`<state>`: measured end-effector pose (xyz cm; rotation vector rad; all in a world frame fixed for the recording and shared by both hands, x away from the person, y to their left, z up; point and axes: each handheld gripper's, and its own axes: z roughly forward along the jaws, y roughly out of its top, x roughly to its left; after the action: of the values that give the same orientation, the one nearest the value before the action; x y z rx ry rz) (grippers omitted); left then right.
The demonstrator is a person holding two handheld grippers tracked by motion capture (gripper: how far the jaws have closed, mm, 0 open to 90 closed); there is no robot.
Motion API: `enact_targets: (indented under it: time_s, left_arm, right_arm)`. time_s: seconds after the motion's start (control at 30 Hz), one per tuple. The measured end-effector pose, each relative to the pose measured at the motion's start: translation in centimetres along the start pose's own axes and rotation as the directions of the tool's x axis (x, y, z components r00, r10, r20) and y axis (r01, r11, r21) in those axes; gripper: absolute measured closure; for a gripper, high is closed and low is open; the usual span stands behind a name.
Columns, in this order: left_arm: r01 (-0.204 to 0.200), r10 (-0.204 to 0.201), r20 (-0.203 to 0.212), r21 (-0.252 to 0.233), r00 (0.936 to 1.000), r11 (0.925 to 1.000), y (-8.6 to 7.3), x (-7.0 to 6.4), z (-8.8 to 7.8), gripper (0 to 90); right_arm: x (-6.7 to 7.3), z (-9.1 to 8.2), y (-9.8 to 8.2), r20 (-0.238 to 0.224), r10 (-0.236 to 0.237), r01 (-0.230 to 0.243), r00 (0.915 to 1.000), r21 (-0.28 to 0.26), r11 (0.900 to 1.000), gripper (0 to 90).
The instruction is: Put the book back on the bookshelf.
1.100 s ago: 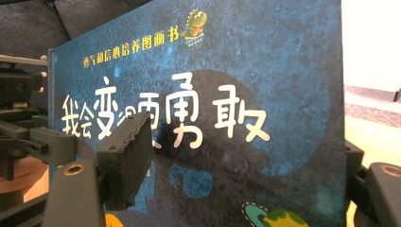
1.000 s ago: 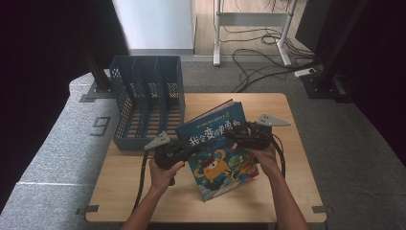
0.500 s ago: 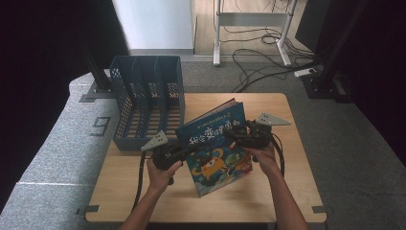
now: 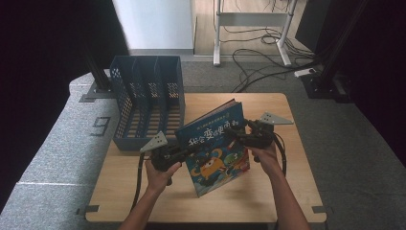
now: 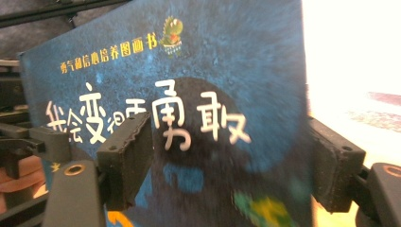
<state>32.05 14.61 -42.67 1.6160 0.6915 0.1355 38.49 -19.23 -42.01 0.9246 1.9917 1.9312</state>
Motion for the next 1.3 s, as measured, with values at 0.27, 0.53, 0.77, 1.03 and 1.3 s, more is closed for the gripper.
enact_targets:
  time_s: [0.27,0.53,0.77,1.03,1.3]
  left_arm:
    - [-0.027,0.027,-0.022,-0.018,0.9994,0.9995,0.6,0.0,-0.5,82.6]
    - [-0.065,0.064,-0.043,-0.02,0.997,0.9977,1.0,-0.6,-0.7,82.5]
    - [-0.092,0.09,-0.062,-0.019,0.994,0.9956,0.9,-1.2,-0.7,81.7]
    - [-0.163,0.158,-0.119,-0.034,0.9802,0.9861,0.6,-2.7,0.4,79.2]
    - [-0.151,0.14,-0.15,-0.068,0.9788,0.9861,0.3,-3.2,0.9,80.2]
  right_arm:
    - [-0.3,-0.1,-0.6,0.045,0.004,-0.005,0.999,0.02,1.0,20.5]
    - [0.8,1.5,-0.3,0.064,-0.018,0.015,0.9978,0.053,0.998,16.0]
    - [1.6,1.8,-0.4,0.118,-0.04,0.033,0.9922,0.057,0.998,13.9]
    - [1.5,1.5,-0.6,0.058,-0.008,0.006,0.9983,0.035,0.999,17.5]
    - [2.3,1.7,-0.7,0.05,-0.034,0.032,0.9982,0.033,0.999,15.9]
